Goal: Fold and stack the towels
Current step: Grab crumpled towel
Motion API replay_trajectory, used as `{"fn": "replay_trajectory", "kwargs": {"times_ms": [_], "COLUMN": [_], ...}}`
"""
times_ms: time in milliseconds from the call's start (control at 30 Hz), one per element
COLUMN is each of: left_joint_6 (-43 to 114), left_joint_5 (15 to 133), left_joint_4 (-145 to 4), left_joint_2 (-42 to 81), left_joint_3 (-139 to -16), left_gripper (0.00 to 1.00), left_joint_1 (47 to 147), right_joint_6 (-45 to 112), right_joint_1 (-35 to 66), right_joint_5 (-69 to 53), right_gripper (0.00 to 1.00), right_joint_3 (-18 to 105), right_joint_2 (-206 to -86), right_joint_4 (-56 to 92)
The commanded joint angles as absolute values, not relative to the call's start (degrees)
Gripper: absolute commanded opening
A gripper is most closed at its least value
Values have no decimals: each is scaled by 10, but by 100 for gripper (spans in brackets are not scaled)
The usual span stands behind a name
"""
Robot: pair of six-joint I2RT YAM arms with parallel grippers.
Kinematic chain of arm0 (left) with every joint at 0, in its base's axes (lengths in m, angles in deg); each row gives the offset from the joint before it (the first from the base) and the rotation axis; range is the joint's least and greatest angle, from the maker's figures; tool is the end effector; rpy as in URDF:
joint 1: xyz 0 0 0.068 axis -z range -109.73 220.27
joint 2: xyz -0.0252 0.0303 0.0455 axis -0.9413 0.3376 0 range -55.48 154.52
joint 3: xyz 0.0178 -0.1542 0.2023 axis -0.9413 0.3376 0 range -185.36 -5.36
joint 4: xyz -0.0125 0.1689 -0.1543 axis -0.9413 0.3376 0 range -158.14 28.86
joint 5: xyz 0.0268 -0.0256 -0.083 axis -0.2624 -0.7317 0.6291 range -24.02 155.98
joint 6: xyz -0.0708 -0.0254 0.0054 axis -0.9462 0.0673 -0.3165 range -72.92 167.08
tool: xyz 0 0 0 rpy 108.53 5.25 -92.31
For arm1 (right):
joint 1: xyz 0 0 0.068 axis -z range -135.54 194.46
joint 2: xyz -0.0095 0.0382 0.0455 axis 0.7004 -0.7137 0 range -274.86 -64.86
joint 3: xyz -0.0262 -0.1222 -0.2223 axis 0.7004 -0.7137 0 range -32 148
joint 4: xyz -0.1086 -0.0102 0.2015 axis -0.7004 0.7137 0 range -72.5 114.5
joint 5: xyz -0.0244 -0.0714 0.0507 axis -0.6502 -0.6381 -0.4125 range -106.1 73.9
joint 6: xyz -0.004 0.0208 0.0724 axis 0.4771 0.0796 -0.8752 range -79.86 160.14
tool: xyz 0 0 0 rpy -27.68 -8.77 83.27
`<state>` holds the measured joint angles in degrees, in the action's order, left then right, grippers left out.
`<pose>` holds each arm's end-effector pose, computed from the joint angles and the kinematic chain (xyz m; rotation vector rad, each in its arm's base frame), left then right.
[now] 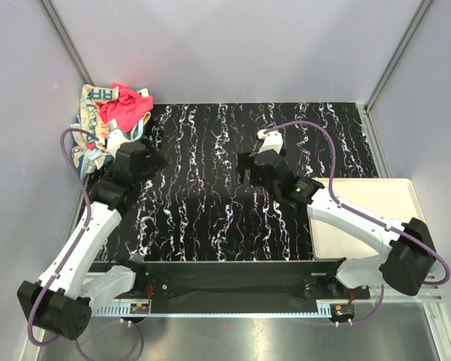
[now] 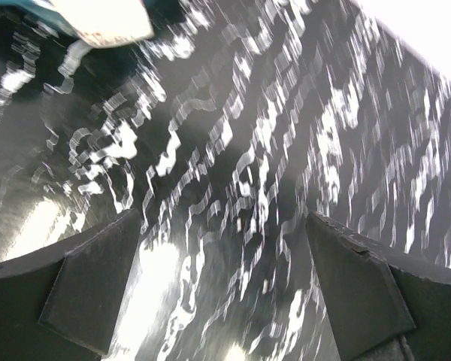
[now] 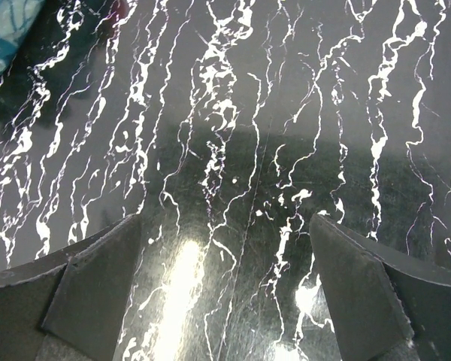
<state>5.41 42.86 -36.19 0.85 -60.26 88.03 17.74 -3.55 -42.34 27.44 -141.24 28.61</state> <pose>0.2039 -0.0390 0.2996 -0.6595 2.0011 -0.1872 0.2192 0.2014 0.2866 -0.1705 2.0127 0.3114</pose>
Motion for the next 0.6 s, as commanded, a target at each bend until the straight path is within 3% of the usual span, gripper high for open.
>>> {"fn": "replay_trajectory", "kwargs": {"times_ms": [0, 367, 567], "left_joint_6": [-19, -36, -27], "left_joint_5": [302, 272, 261], "left_joint_4": [-404, -434, -433], "left_joint_2": [77, 400, 491], "left_joint_3": [-657, -908, -958], "left_gripper": [97, 85, 83], "left_joint_1": [855, 705, 677], "right_joint_6": [188, 196, 194], "right_joint_1": [-39, -38, -38], "right_joint_5": [-412, -424, -412], "right_gripper": [100, 100, 100], "right_joint_3": [291, 269, 268], "right_joint_2": [-1390, -1354, -1358], "right_joint_4": [291, 293, 289]}}
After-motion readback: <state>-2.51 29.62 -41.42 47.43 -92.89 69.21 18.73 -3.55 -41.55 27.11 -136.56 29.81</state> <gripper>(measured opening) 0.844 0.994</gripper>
